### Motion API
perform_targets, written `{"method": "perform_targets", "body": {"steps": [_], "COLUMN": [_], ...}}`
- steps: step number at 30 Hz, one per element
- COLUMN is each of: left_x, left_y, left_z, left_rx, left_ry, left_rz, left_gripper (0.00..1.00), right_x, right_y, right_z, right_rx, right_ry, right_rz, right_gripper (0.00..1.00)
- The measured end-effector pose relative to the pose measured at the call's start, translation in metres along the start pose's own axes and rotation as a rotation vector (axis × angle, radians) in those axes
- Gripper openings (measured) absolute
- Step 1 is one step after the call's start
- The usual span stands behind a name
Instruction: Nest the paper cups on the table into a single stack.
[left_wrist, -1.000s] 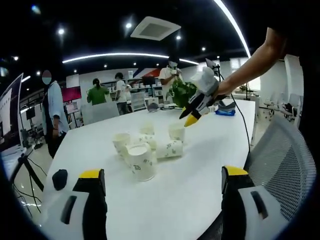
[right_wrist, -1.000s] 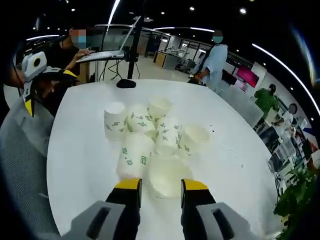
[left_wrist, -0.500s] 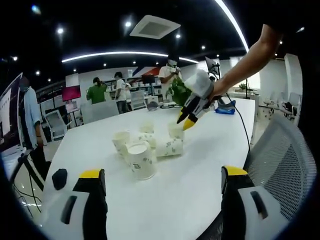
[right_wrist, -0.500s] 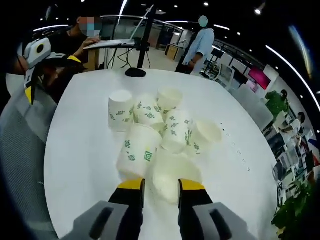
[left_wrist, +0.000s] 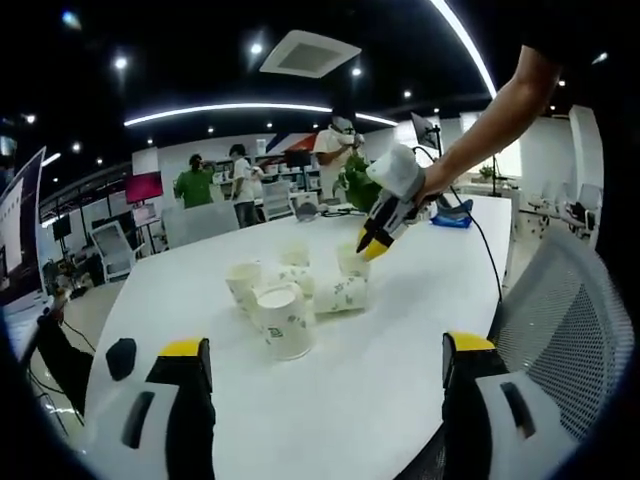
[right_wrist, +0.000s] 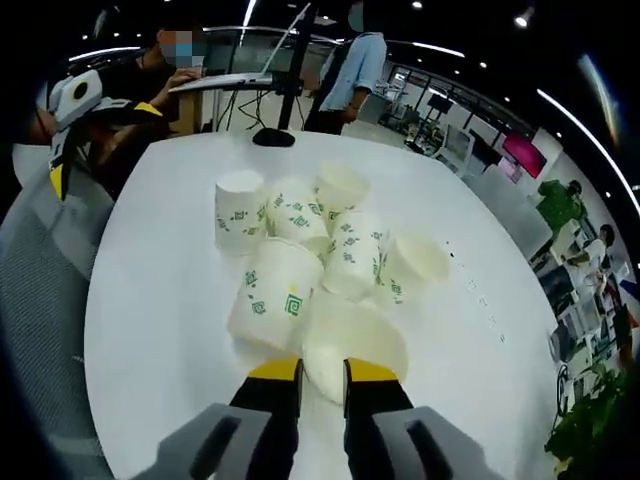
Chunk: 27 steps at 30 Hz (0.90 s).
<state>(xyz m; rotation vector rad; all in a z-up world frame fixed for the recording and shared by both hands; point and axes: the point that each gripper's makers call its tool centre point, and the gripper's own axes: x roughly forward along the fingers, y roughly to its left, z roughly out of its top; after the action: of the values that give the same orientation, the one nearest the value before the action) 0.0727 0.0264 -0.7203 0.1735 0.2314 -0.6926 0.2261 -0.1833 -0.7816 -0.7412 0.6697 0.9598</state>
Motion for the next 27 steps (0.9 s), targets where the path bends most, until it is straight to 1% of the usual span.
{"method": "perform_targets", "body": {"steps": [6, 10, 15, 21, 27], "left_x": [0.000, 0.000, 0.000, 0.000, -0.001], "left_y": [0.000, 0.000, 0.000, -0.001, 0.000], "left_z": [0.001, 0.001, 0.001, 0.002, 0.003], "left_rx": [0.003, 0.003, 0.003, 0.002, 0.000], "left_ry": [0.000, 0.000, -0.001, -0.004, -0.009], "left_rz": [0.004, 0.005, 0.005, 0.004, 0.002], "left_gripper": [0.95, 0.95, 0.95, 0.95, 0.95], "right_x": [-0.001, 0.000, 0.000, 0.001, -0.002], "right_y": [0.001, 0.000, 0.000, -0.007, -0.012], "right_z": [0.002, 0.001, 0.002, 0.000, 0.002], "right_rx": [-0.006, -0.008, -0.007, -0.001, 0.004], "right_ry": [-0.003, -0.004, -0.005, -0.013, -0.024], "right_rz": [0.001, 0.001, 0.001, -0.006, -0.020], "right_gripper": [0.03, 0.00, 0.00, 0.00, 0.00]}}
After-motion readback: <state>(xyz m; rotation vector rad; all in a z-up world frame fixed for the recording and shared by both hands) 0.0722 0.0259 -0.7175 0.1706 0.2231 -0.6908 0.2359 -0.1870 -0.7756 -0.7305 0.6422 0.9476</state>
